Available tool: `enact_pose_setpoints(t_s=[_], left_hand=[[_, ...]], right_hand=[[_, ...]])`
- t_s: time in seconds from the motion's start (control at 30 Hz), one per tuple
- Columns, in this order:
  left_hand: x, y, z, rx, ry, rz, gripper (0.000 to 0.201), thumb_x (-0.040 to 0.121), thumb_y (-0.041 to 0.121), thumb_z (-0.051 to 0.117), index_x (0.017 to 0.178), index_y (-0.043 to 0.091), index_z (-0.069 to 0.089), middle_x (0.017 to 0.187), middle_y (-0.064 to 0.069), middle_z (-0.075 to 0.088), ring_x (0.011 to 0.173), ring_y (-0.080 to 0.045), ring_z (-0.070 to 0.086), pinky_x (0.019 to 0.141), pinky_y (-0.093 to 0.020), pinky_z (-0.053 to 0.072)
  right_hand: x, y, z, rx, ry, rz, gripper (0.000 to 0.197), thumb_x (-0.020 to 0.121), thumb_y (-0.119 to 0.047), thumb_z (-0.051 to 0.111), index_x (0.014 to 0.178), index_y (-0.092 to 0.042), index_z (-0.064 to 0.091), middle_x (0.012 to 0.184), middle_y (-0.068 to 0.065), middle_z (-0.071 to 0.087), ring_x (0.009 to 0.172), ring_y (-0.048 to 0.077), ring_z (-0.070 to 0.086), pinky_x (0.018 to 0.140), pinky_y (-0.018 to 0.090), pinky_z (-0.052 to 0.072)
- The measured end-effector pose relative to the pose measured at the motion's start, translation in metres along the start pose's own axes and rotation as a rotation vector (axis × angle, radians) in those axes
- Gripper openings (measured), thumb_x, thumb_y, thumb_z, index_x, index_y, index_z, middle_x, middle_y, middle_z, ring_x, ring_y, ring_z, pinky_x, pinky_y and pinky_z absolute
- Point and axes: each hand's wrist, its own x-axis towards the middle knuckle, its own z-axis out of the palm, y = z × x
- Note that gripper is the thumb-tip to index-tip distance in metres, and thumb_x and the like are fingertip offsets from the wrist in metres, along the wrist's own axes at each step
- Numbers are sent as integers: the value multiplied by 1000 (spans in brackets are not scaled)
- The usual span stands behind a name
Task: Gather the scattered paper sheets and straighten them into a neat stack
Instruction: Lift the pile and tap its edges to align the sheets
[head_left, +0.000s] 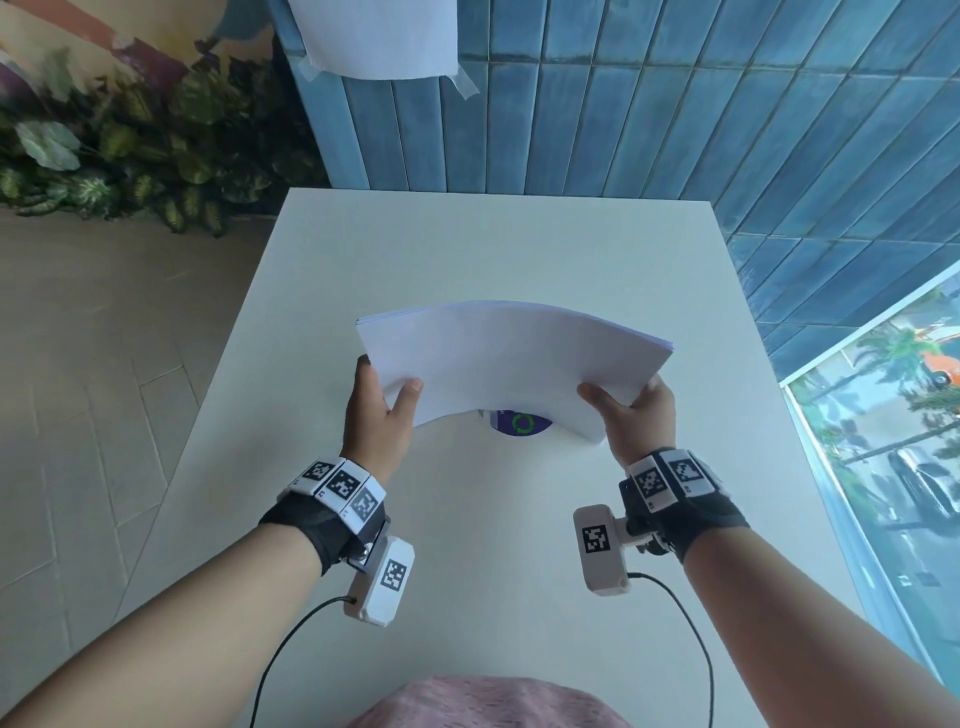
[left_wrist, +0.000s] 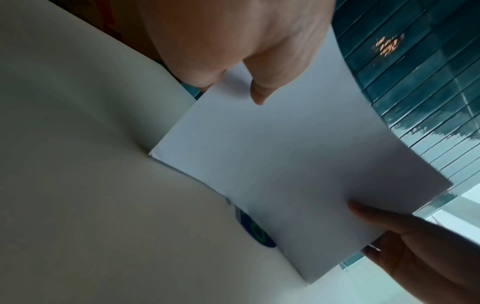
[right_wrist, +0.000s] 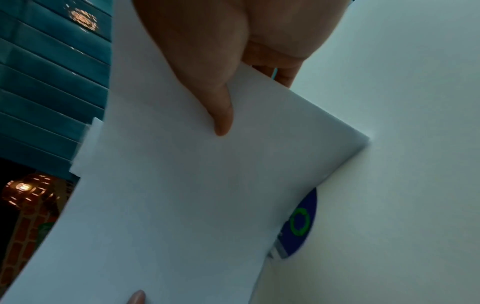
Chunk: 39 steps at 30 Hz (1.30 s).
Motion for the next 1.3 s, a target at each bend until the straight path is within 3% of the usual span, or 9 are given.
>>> enact_pose_setpoints(t_s=[0.2,0.37,0.53,0.67,0.77,0.9,1.0,1.17,1.3], left_hand=[[0,2,-2,24,50,27,28,94,9,56,120,4,47,116,-5,59,106,-21,56,96,-32,44],[-7,-9,0,3,7,12,24,92,6,57,111,16,45,112,-1,60,105,-21,58,94,-31,45],[-5,-19,-2,47,-2,-10,23,92,10,58,114,10,52,111,-2,64,104,-20,60,93,-33,47],[4,-6,-17,122,-25,91,18,94,12,58,110,6,54,100,4,65,96,-19,62,76,-6,42],[15,18,-35,196,-52,221,15,94,10,58,108,4,55,92,7,63,85,-9,59,70,0,38],[32,61,-55,311,-126,413,19,95,14,56,110,4,55,92,0,65,80,-10,56,69,-4,39],[41,92,-63,372,-188,450,15,96,14,55,109,7,55,92,-1,66,80,-20,59,67,-2,38],[48,130,-67,466,-237,496,8,95,12,54,103,11,54,77,-5,61,61,-19,51,53,-11,35],[55,144,-62,626,-284,561,13,94,7,52,107,6,55,80,1,54,69,-22,46,66,-26,30]], right_hand=[[1,-4,-1,2,-21,-26,21,75,1,71,89,-10,61,75,-7,63,58,-12,58,54,3,42],[-1,6,-1,-72,-27,12,21,75,-3,73,91,-9,61,81,0,64,69,6,60,53,5,42],[1,16,-3,-155,-55,56,16,76,-7,74,87,-8,63,82,6,66,74,24,60,61,23,42],[6,11,-10,-90,-80,50,15,74,-4,75,85,-12,67,80,2,70,69,11,66,65,23,51],[8,7,-13,-29,-123,64,17,74,-1,75,82,-14,66,78,-2,70,62,3,66,61,14,52],[8,7,-10,-114,-126,145,21,73,-22,79,84,-10,67,76,7,71,65,23,68,60,33,60],[8,0,-8,-154,-175,217,39,73,-36,78,90,-3,66,78,10,73,61,24,72,62,40,61],[7,-15,-12,-357,-310,335,52,76,-54,68,74,-2,60,69,8,71,52,21,69,54,31,53],[6,-27,-19,-484,-64,160,58,62,-61,75,79,-9,54,73,2,64,72,23,64,58,30,44]])
